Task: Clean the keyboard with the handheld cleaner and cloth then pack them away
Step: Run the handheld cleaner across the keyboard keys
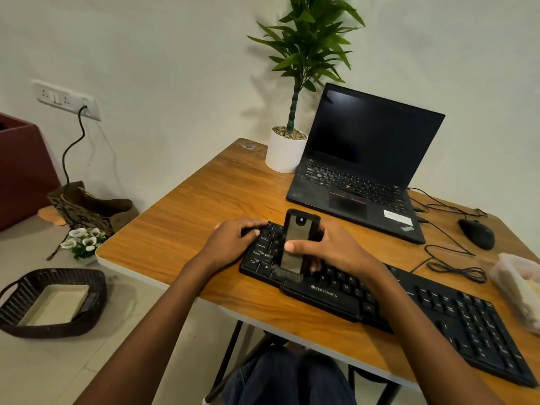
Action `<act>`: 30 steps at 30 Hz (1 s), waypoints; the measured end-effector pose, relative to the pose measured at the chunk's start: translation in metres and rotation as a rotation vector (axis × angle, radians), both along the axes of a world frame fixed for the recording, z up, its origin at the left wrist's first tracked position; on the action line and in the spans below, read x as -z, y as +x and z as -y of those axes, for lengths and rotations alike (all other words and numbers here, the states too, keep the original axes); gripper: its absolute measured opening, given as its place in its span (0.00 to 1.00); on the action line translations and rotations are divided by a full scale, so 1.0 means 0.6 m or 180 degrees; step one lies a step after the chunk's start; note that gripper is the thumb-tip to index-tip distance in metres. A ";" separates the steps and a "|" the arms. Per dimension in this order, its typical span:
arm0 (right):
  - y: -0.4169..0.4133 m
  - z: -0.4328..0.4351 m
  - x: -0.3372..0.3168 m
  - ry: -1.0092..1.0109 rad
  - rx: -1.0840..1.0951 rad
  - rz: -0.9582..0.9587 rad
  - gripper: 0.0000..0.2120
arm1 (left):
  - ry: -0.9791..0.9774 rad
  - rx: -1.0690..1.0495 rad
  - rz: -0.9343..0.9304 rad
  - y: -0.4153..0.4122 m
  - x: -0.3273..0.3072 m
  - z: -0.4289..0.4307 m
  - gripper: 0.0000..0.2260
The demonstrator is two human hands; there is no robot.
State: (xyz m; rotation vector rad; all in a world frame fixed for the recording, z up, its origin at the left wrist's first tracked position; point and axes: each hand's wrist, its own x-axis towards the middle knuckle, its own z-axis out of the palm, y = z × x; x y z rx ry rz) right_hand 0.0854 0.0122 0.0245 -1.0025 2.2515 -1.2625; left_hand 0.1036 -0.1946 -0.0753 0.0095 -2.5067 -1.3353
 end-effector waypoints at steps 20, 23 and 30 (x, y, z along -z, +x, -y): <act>-0.014 0.000 -0.002 0.0035 0.0226 -0.0172 0.06 | -0.0022 -0.0022 -0.0007 0.002 -0.002 -0.001 0.14; -0.009 0.008 -0.005 0.0208 -0.0277 0.0155 0.05 | -0.0080 -0.0006 -0.0026 0.004 -0.005 -0.002 0.14; -0.016 0.019 -0.004 0.0164 -0.0129 0.0047 0.06 | -0.0020 -0.0022 0.0016 0.007 -0.011 -0.005 0.14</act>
